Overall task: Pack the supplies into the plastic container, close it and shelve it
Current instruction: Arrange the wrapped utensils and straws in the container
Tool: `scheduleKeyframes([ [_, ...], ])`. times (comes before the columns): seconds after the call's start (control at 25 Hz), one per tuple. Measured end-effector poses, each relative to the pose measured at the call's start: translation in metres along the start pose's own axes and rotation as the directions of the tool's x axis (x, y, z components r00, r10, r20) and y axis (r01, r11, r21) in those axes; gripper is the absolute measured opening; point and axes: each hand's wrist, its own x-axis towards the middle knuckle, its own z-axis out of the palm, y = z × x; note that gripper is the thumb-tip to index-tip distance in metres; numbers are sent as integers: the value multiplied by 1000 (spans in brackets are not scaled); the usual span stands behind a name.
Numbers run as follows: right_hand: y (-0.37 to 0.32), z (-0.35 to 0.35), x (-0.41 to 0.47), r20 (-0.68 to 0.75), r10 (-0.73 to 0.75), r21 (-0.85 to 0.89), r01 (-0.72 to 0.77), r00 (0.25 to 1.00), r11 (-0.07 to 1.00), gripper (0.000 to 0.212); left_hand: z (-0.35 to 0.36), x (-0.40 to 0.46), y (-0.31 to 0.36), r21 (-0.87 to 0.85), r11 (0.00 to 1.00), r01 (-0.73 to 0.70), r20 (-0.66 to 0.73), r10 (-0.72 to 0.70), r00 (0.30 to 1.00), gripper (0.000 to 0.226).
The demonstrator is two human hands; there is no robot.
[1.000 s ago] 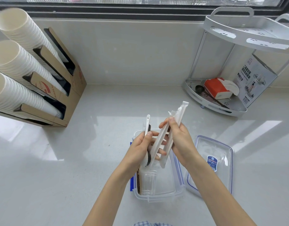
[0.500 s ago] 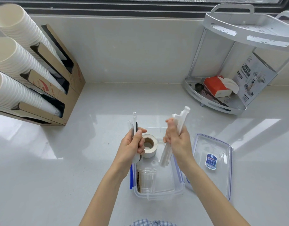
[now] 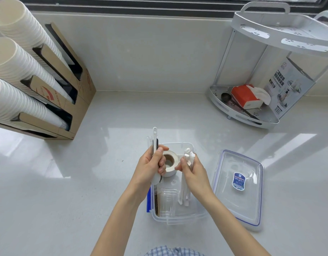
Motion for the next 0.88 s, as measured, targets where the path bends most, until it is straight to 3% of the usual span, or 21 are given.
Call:
scheduleKeyframes([
  [0.12,5,-2,-2,28,-45,-268,51,999,962,19,-1,0,-1,9,1000,12,-11,-11,1000,19],
  [0.28,0,-9,-1,77,-81,-606,111,994,787,25,-3,0,-1,16,1000,25,-23,-25,999,19],
  [0.48,-10,-10,10,108,11,-696,68,994,715,14,-3,0,-2,59,997,46,-24,-44,999,20],
  [0.64,-17,-1,14,125,79,-819,57,989,571,26,-4,-1,-2,63,997,51,-29,-49,998,21],
  [0.88,-12,10,28,99,135,-888,26,986,459,40,-6,-3,-1,68,996,60,-34,-57,998,20],
])
